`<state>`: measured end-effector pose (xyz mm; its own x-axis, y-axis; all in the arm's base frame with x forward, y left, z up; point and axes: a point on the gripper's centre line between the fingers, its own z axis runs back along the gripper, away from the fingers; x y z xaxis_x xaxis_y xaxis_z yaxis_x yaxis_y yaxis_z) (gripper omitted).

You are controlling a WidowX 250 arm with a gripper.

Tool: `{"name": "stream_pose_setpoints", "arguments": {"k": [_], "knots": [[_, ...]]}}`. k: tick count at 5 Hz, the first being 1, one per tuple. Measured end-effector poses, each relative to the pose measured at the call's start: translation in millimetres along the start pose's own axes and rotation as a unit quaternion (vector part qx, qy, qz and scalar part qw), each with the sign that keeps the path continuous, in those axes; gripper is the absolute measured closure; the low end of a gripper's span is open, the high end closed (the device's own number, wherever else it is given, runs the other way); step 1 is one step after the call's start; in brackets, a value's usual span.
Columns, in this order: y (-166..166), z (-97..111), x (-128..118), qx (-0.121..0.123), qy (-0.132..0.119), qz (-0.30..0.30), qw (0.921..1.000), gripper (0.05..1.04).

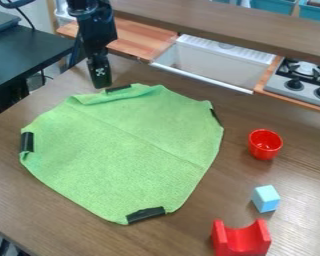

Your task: Fold the cloth from the bottom right to the top left

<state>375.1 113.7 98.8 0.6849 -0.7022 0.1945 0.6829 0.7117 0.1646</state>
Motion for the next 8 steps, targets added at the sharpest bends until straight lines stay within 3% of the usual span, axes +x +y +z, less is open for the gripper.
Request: {"name": "stream_pose_setpoints", "arguments": {"k": [2,3,6,8], "knots": [[-25,-27,-6,-0.042,0.007,0.0,0.9991,0.083],[-45,-30,-3,-0.056,-0.001,-0.009,0.9984,0.083],[-130,-27,10,-0.068,-0.001,-0.066,0.9955,0.083],[-177,-44,2,-0.079,0.011,-0.129,0.9885,0.083]]}}
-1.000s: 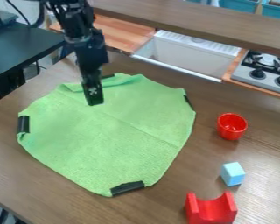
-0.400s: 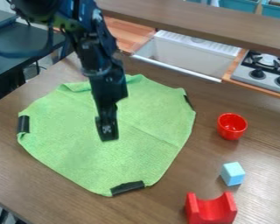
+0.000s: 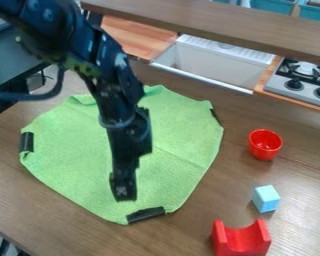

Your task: Fold the cloth from the bottom right to the top left

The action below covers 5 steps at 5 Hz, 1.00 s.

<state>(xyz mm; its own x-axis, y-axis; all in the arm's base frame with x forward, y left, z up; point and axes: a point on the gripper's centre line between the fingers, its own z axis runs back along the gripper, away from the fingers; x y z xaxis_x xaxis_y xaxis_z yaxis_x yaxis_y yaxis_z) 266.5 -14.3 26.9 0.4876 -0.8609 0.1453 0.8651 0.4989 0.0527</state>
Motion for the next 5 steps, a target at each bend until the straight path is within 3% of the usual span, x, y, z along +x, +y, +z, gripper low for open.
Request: {"name": "stream_pose_setpoints", "arguments": {"k": [3,4,5], "knots": [[-19,-14,12,0.013,-0.013,-0.039,0.9991,0.083],[-22,-28,13,0.004,-0.018,-0.058,0.9981,0.14],[-19,-33,17,0.019,-0.036,-0.053,0.9978,0.421]]}}
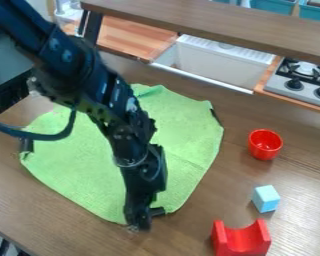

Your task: Fold the cloth from the bottom right to the top left

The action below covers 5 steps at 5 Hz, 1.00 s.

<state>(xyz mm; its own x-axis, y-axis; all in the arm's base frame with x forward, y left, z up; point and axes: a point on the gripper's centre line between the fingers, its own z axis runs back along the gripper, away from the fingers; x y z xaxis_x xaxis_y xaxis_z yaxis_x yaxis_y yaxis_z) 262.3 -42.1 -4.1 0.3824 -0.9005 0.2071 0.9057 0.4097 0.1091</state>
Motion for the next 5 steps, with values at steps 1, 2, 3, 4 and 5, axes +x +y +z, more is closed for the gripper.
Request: {"name": "stream_pose_setpoints", "arguments": {"k": [1,2,3,4,5], "knots": [[3,-5,6,0.013,0.003,-0.017,0.9998,0.702],[2,-5,7,0.002,0.001,-0.017,0.9999,0.895],[-10,5,0,-0.033,-0.011,-0.014,0.9993,0.992],[-19,27,4,-0.05,-0.023,-0.019,0.9983,1.021],[-24,37,-1,-0.078,-0.011,-0.004,0.9969,1.027]]}}
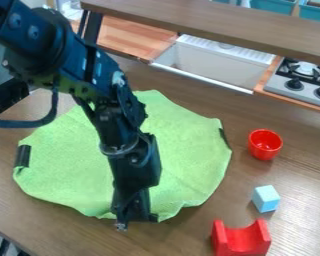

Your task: Fold the cloth from the bottom right to the top left

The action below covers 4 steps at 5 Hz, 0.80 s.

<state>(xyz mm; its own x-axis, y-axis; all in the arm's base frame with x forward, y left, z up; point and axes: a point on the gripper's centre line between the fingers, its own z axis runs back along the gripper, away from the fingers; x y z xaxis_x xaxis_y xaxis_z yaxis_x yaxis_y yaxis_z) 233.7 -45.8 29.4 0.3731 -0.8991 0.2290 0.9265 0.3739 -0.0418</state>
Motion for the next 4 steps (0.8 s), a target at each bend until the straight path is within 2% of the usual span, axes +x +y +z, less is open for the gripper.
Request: {"name": "stream_pose_setpoints", "arguments": {"k": [1,2,4], "knots": [[29,23,-13,0.008,-0.005,0.052,0.9986,1.028],[62,28,-24,0.004,0.0,0.086,0.9963,1.028],[141,55,-40,0.005,-0.008,0.143,0.9897,1.028]]}}
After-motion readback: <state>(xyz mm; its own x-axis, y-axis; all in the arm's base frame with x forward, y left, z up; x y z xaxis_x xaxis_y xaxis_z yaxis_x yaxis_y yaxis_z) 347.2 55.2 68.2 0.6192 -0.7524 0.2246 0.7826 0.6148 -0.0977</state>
